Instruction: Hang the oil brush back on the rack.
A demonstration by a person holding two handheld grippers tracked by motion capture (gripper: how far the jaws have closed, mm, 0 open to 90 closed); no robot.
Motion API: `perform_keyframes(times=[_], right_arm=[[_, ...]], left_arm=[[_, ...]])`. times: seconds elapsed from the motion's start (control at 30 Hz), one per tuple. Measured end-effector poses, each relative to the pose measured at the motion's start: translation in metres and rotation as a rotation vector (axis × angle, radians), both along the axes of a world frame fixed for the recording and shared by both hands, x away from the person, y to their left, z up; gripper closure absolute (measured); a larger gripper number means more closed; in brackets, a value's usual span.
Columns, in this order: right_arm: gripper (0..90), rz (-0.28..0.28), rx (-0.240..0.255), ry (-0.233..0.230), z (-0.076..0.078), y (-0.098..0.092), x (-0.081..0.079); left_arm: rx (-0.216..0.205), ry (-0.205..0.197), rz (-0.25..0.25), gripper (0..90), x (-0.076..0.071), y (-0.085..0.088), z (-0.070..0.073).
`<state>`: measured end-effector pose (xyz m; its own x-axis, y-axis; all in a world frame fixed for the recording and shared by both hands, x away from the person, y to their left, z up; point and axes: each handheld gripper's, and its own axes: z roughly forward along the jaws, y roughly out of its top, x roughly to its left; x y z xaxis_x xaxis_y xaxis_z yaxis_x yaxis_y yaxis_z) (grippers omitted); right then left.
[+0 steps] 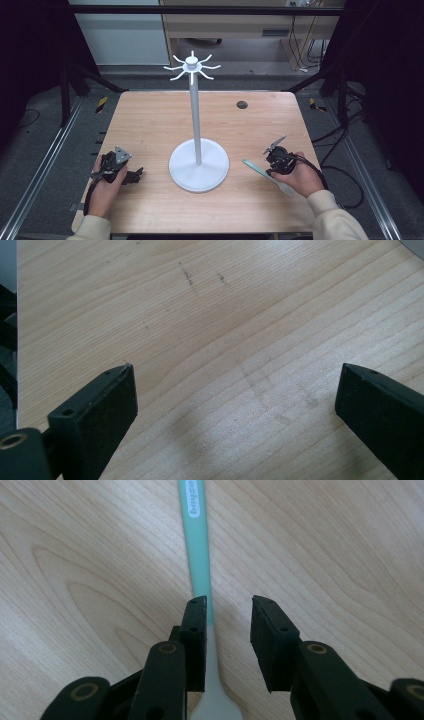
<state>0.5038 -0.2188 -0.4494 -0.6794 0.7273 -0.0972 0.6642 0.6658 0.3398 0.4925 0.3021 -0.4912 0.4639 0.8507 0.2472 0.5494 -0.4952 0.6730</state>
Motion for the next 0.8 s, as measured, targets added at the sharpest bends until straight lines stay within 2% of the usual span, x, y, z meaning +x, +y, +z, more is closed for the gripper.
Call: perform_keyframes(times=[0.47,0.53,0.63,0.8], right_arm=[[72.8,0.031,-0.037,0.06,-0.013,0.004,-0.001],[73.2,0.053,-0.043,0.056,-0.014,0.003,0.0],[73.8,0.036,-0.043,0.074,-0.014,0.004,0.001],[75.4,0.052,-0.051,0.085,-0.016,0.004,0.002]], left_arm=[[0.001,0.001,0.0,2.9,0.0,0.0,0.0],[0.002,0.0,0.0,2.9,0.0,0.0,0.001],[0.002,0.0,0.0,2.9,0.0,0.0,0.001],[0.002,0.0,0.0,2.9,0.0,0.0,0.001]])
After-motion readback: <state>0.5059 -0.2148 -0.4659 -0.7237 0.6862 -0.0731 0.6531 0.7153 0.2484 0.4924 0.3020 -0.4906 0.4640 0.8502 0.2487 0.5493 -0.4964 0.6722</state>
